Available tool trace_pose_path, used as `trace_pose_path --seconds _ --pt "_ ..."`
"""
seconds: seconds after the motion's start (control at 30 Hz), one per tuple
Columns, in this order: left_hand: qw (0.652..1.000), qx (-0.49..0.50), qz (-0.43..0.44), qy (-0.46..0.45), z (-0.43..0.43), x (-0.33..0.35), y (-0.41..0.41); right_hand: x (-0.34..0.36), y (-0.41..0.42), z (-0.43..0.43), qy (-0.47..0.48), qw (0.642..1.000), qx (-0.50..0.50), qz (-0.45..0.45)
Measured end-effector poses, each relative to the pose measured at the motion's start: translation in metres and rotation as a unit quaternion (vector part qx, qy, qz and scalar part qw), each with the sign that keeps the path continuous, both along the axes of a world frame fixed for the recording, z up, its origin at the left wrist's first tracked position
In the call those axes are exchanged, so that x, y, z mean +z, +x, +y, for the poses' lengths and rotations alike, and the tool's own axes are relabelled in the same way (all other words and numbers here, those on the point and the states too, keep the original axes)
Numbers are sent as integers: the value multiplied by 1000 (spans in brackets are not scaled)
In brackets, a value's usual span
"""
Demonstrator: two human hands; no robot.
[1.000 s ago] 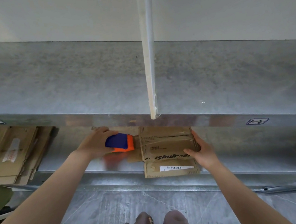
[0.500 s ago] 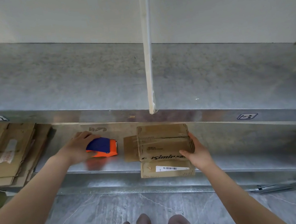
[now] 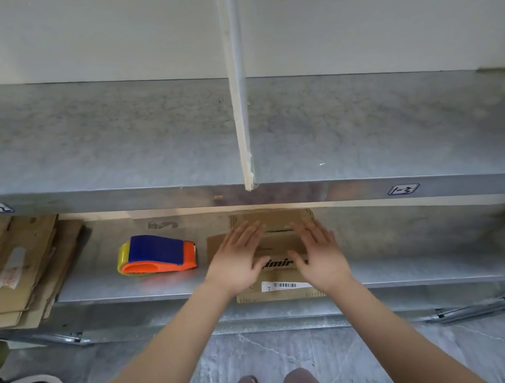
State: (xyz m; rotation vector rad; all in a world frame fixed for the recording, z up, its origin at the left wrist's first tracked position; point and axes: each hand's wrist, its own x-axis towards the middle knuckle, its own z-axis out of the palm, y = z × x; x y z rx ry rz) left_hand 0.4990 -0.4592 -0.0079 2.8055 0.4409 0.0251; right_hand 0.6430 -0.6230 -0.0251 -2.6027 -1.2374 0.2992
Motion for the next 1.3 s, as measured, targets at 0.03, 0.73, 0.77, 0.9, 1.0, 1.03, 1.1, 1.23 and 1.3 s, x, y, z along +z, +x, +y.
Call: trace_pose_path --seconds 0.03,0.73,0.77,0.9,1.0,1.03,1.1,1.23,1.3 --pt "1000 -9 2 5 -3 -4 7 0 -2 5 -3 1000 10 -3" --pt "975 100 -7 -201 11 -36 -8 -20 26 -16 63 966 -75 239" --pt "967 118 -12 -227 9 -35 -6 -19 25 -15 73 960 -86 257" --pt "918 203 -8 -341 7 -30 -2 -18 23 -13 98 943 -112 297" --pt "891 219 -7 -398 9 -26 -3 -18 17 -11 81 940 -135 301" --pt "886 219 -12 -409 7 -24 -4 -18 16 -11 77 937 -142 309" --pt "880 232 -37 -413 -1 -26 -5 -18 17 -10 79 934 -142 318" --pt "886 286 -131 -341 -9 -32 -8 -16 30 -7 78 941 -132 303" --pt "905 279 -125 -296 6 -29 -3 -17 34 -5 45 955 -133 261"
